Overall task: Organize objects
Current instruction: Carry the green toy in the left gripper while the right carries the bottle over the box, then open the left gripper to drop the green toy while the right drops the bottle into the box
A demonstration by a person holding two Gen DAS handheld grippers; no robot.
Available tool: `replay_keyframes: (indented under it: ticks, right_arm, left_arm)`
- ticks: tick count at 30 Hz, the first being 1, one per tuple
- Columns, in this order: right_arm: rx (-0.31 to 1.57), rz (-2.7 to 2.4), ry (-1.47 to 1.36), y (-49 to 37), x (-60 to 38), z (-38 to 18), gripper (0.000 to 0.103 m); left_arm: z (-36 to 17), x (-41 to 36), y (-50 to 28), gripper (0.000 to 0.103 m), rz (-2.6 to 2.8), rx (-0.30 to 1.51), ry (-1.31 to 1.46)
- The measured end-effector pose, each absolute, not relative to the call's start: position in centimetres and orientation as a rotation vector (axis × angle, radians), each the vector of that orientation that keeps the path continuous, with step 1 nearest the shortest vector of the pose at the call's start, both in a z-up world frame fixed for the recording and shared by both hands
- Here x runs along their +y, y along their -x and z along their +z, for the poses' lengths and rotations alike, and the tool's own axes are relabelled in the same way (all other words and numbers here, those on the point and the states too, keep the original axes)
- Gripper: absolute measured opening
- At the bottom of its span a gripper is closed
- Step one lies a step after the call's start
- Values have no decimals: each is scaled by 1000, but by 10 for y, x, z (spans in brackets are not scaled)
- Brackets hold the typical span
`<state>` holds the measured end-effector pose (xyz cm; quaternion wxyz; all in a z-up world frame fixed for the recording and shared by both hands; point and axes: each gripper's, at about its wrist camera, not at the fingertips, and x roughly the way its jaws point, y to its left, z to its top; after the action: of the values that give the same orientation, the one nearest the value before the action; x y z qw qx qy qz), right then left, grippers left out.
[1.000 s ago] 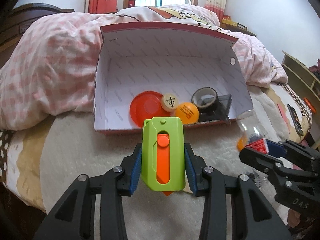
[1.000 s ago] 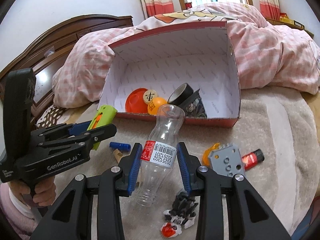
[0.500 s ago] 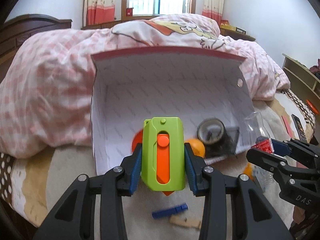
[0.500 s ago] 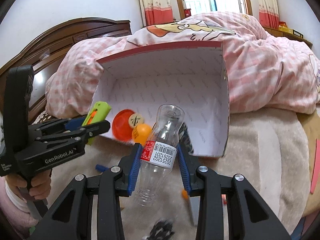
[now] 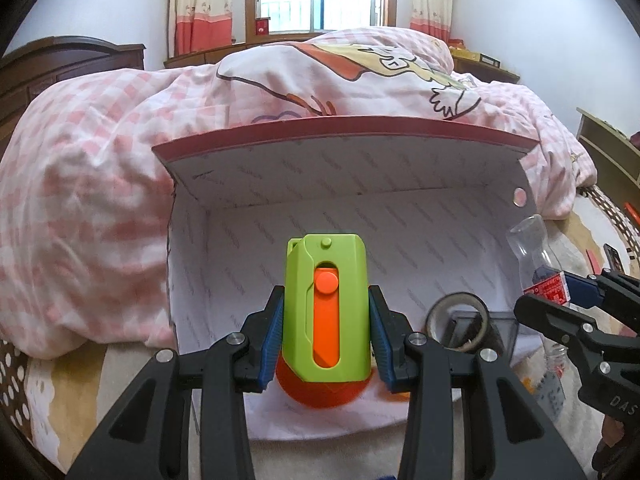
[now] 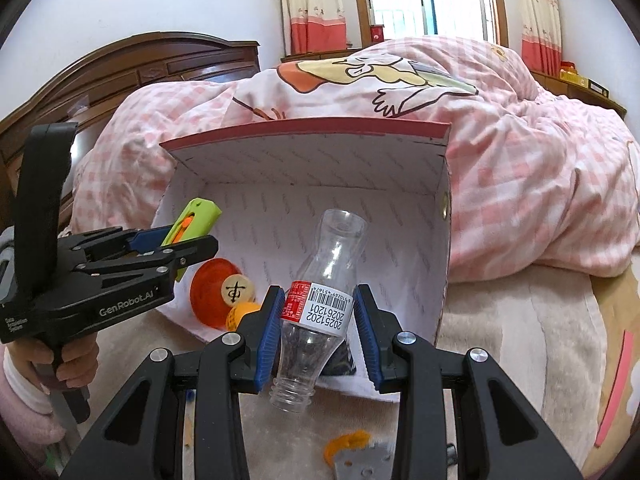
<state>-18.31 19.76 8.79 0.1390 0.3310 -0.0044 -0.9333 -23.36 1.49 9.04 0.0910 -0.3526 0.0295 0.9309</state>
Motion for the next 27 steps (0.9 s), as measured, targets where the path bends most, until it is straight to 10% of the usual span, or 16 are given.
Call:
replay_keyframes:
  ticks: [24,27]
  right_arm:
    - [101,-2722,-1062,240,196,65,37]
    - [139,-2732,-1054,239,193,64,38]
  left_arm:
    - [65,29,281,40,2790,193,1077]
    - [65,32,281,55,2769,180,1088]
